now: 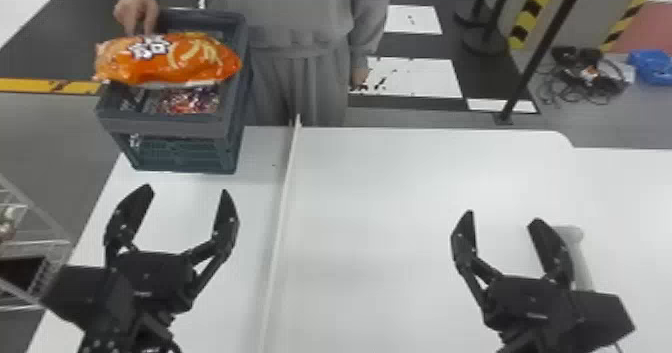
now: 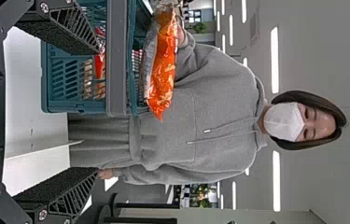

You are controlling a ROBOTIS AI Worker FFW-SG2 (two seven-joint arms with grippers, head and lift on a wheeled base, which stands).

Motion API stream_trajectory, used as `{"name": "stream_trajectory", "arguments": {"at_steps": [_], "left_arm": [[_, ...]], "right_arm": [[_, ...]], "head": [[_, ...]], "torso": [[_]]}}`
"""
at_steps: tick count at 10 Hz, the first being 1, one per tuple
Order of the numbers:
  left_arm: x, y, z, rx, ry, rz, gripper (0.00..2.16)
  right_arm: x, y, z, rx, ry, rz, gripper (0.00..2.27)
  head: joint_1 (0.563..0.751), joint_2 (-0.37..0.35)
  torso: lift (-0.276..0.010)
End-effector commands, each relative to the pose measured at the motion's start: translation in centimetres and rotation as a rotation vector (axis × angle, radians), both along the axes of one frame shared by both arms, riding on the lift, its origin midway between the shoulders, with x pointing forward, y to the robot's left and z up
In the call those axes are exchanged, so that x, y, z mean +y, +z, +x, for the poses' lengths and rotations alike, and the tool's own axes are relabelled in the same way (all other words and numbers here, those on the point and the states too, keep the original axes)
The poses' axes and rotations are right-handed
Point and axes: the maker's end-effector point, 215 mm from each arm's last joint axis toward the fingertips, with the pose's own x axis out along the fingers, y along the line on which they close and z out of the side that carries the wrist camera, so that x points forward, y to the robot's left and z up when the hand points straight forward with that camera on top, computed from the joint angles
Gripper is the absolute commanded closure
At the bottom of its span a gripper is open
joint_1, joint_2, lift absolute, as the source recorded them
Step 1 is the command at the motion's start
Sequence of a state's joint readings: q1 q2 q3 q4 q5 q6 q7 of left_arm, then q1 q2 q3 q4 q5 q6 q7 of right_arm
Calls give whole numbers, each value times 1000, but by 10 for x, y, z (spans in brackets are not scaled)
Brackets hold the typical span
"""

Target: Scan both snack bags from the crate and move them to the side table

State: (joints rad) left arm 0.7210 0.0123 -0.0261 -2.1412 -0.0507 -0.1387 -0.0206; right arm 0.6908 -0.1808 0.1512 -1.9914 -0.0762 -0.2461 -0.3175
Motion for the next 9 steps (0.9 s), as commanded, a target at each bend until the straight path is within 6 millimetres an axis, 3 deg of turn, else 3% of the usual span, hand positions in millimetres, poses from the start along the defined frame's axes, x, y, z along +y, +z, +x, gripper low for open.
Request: {"name": "stream_trajectory", "arguments": {"at_steps": [1, 9], "left_arm": [[-1, 0, 0, 0, -2, 0, 110], [-1, -2, 1, 5, -10, -12, 110]], "right_arm": [[0, 0, 1, 0, 0, 0, 140], [0, -2, 2, 1, 0, -1, 140]], "head": [[695, -36], [695, -38]], "torso": [[-29], [-29]]}}
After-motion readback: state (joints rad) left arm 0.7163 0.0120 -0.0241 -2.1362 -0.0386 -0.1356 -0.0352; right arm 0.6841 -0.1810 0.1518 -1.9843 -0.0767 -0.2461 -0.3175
